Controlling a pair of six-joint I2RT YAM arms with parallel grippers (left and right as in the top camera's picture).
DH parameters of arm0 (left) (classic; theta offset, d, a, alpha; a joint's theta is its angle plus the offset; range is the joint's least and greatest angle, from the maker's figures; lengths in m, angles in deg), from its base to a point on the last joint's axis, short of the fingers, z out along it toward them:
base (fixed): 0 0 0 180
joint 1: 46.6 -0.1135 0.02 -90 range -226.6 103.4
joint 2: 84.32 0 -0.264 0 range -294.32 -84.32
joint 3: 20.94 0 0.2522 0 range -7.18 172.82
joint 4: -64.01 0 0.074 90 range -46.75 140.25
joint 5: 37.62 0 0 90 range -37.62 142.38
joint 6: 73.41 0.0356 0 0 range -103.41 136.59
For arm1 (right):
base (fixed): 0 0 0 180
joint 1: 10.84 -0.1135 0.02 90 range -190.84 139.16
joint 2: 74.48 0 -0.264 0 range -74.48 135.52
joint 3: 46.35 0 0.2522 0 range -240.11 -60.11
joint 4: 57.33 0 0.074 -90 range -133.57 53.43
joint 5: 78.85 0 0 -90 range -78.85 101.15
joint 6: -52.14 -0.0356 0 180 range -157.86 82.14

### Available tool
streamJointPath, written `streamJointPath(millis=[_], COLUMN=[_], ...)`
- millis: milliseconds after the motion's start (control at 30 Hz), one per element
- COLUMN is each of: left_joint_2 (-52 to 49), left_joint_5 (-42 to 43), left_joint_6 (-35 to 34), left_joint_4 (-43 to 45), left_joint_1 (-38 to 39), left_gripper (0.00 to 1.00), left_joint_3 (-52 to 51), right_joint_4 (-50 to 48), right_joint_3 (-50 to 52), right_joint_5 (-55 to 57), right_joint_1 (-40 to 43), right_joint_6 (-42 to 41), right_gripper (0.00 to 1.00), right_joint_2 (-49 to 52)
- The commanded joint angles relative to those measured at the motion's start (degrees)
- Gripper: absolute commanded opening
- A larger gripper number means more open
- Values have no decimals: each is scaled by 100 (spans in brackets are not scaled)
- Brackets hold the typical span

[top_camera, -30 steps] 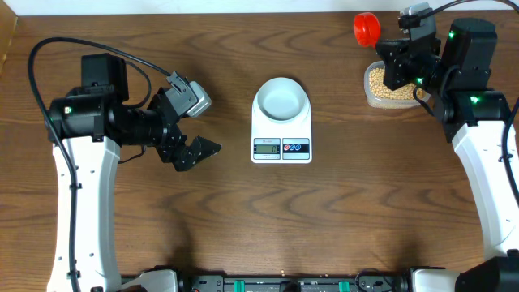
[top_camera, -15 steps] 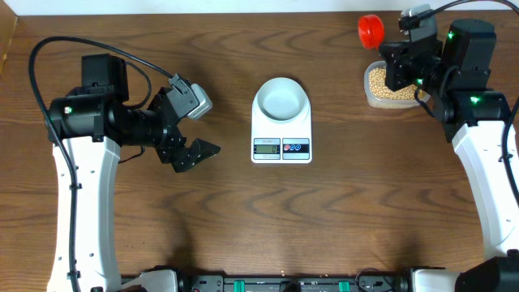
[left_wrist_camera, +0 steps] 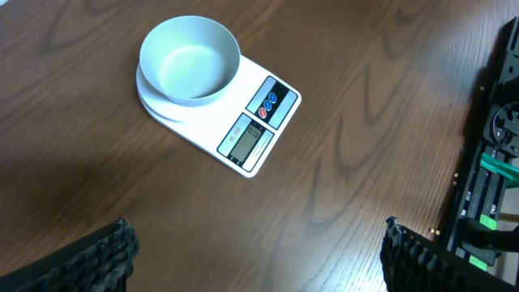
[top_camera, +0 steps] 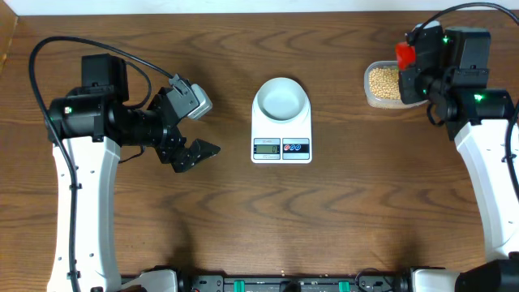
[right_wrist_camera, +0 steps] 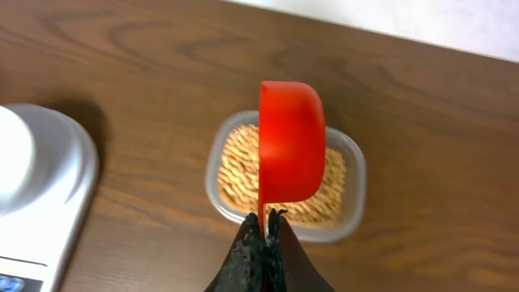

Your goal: Scoop item into bowl and weigh 50g on scale

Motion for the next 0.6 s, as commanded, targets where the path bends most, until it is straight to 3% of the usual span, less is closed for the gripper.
streamJointPath(millis=[0, 567], left_joint_2=[0, 0], left_joint_5=[-15, -15], left_joint_6=[96, 96], left_joint_4=[-39, -39], left_joint_1=[-15, -15], left_gripper=[98, 98], left_joint_3=[-33, -33], right_joint_4=[177, 212], right_joint_3=[-138, -136], right_joint_5=[404, 745], right_joint_1=[33, 59], right_joint_6=[151, 258], right_gripper=[1, 1], right_joint_2=[133, 1427])
